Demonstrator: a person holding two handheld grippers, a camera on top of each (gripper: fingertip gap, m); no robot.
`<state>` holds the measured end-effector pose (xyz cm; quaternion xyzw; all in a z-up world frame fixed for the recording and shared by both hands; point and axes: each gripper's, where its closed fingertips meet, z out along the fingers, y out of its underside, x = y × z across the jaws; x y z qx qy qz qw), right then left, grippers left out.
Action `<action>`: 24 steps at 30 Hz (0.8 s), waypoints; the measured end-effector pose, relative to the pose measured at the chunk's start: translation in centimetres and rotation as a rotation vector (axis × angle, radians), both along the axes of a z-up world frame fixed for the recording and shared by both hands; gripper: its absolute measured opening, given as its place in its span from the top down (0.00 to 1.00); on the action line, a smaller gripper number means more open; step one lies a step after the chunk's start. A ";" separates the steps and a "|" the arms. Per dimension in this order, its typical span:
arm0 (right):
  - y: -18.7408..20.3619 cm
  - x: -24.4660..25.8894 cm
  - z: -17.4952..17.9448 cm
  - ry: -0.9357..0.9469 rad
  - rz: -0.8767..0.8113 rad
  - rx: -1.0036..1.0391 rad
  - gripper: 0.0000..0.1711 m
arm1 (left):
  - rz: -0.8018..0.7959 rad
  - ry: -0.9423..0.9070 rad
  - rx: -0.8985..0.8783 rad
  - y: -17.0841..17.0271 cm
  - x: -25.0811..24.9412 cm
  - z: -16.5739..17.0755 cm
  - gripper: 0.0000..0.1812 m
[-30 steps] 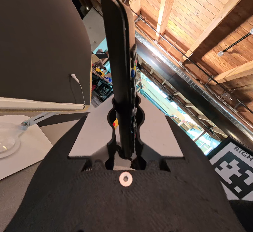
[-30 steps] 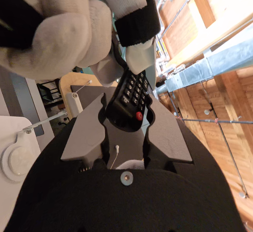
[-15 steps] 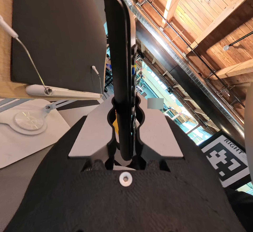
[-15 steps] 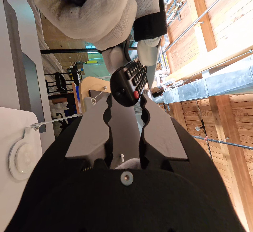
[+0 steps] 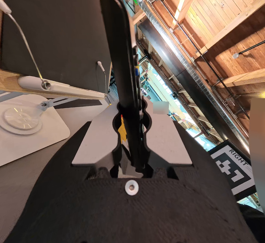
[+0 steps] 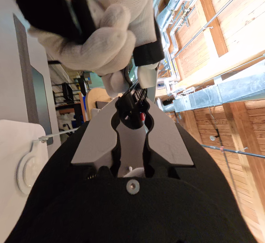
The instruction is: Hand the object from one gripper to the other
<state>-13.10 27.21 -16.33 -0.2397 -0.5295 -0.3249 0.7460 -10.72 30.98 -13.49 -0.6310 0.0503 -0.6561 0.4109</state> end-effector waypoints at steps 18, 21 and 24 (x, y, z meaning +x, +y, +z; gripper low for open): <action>-2.8 5.9 8.1 0.233 0.243 -0.485 0.87 | 0.197 0.278 0.506 -4.7 3.0 6.5 0.64; -2.6 6.7 8.5 0.211 0.179 -0.377 0.88 | 0.098 0.060 0.377 -5.1 3.2 7.3 0.69; -2.7 7.1 8.8 0.175 0.143 -0.314 0.88 | 0.011 -0.193 0.227 -4.8 2.0 8.1 0.71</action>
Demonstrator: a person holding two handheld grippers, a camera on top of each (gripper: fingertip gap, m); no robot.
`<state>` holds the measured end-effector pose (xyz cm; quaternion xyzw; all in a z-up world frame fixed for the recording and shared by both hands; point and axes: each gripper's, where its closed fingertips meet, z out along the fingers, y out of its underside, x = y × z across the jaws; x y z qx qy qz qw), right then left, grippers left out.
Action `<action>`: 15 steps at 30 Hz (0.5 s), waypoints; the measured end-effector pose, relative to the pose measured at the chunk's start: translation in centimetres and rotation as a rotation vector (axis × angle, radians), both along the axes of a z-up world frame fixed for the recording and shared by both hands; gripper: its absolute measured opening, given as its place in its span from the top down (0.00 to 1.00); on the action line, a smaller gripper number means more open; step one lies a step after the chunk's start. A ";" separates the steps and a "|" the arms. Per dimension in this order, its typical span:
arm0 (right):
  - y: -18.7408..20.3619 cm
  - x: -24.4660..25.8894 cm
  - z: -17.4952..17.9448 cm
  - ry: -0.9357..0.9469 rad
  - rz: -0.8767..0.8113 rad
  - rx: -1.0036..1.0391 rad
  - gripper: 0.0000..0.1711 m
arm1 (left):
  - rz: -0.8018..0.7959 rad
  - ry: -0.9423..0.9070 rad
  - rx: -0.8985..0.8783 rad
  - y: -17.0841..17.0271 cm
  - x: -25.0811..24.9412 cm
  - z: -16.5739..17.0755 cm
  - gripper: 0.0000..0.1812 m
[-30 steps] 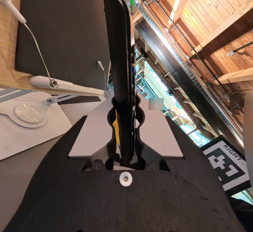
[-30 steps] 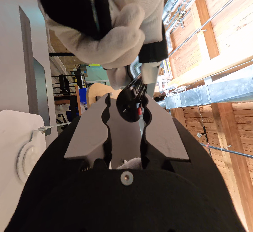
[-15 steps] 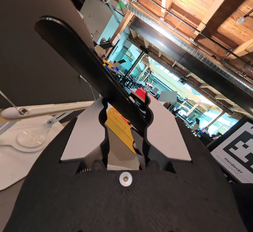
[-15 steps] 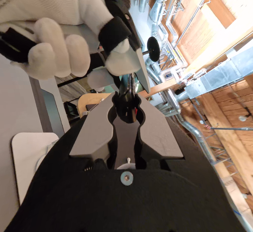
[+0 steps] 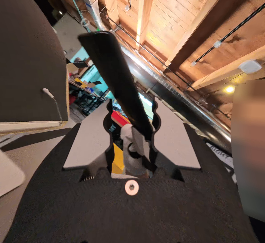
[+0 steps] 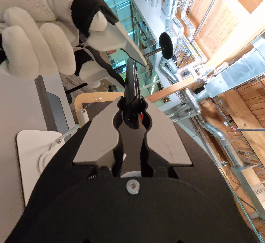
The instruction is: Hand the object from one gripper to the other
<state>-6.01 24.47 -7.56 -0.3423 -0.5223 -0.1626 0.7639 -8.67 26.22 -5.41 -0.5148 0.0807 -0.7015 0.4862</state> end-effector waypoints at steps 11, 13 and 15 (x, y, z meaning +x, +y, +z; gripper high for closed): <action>-0.3 5.9 -0.4 -0.015 0.058 -0.398 0.88 | 0.619 0.794 0.590 -0.6 1.0 -1.1 0.67; -0.3 7.0 -1.5 -0.034 0.071 -0.488 0.87 | 0.683 0.904 0.755 -1.3 2.1 -1.3 0.66; -0.4 7.9 -3.2 -0.075 0.080 -0.597 0.87 | 0.684 1.038 0.897 -1.9 3.8 -2.6 0.65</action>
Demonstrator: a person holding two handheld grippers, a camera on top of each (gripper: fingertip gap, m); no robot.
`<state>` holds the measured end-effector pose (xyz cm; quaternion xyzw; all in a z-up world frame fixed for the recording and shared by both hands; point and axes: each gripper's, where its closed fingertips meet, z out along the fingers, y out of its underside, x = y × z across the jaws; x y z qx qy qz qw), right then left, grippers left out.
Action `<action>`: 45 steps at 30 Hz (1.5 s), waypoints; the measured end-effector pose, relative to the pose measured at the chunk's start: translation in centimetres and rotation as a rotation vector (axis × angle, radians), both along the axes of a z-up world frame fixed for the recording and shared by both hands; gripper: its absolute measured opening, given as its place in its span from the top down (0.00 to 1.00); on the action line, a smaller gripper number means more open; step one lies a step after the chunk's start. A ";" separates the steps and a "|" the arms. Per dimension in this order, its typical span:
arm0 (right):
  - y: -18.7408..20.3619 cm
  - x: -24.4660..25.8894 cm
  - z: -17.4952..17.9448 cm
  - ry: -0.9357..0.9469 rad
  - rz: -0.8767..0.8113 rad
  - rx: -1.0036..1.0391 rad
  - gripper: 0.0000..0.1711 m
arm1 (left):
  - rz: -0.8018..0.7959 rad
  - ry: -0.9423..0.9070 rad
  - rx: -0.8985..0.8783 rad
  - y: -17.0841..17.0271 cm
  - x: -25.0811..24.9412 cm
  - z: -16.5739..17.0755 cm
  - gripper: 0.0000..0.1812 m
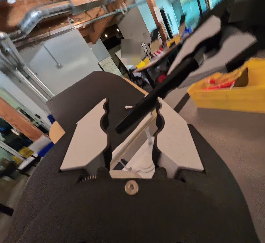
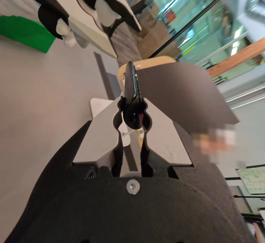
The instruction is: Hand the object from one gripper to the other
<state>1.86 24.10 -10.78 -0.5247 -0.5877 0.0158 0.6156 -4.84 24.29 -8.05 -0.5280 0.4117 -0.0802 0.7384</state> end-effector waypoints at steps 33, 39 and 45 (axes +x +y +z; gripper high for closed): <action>-0.7 -3.3 -0.6 -0.182 -0.036 0.231 0.58 | -0.149 -0.156 -0.567 4.2 1.7 -8.1 0.88; 0.6 -8.5 -3.5 -0.278 0.024 0.390 0.49 | -0.346 -0.686 -0.892 5.5 -4.7 -4.8 0.88; 1.1 -14.4 -5.8 -0.277 0.053 0.635 0.53 | -0.398 -0.918 -1.016 6.9 -9.1 -4.7 0.88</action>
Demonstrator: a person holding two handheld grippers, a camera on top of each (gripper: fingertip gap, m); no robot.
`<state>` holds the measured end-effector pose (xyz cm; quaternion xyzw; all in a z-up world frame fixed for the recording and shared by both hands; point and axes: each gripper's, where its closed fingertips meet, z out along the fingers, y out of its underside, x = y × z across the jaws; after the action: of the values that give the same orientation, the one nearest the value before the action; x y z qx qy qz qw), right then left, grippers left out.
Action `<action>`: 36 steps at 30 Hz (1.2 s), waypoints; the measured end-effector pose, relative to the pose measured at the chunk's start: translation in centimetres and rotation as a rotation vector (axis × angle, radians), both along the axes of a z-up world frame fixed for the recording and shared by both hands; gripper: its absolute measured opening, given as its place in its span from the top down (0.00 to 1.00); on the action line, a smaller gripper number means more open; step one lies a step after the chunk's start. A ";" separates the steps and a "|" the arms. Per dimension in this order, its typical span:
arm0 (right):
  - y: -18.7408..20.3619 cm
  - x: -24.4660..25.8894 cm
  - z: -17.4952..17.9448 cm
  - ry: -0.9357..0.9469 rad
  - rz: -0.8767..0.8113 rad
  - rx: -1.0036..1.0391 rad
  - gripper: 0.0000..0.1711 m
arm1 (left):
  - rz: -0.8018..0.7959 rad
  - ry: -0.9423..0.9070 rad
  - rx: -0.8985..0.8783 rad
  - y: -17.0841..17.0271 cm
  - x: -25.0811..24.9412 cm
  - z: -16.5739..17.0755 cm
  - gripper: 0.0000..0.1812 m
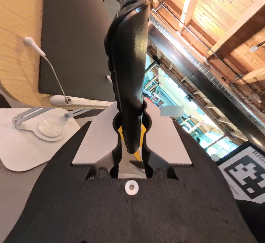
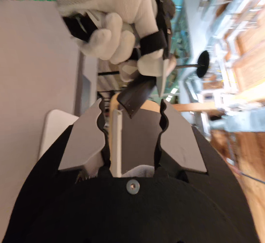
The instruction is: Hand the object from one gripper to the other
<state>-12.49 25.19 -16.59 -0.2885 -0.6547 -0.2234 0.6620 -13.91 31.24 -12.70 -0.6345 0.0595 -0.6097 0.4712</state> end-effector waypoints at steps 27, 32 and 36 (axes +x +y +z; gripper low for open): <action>3.0 3.1 2.4 0.374 -0.019 -0.250 0.87 | 0.026 0.136 0.102 -0.6 3.1 0.4 0.61; 4.0 4.8 3.4 0.583 0.035 -0.592 0.87 | 0.282 0.439 0.403 -0.9 2.2 2.0 0.65; 4.3 5.0 3.8 0.800 0.149 -0.963 0.87 | 0.617 0.839 0.831 -1.7 2.4 3.7 0.65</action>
<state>-7.47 29.46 -12.79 -0.5690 -0.4019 0.2687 0.6652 -11.55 29.54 -9.02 -0.5716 0.2833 -0.0747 0.7664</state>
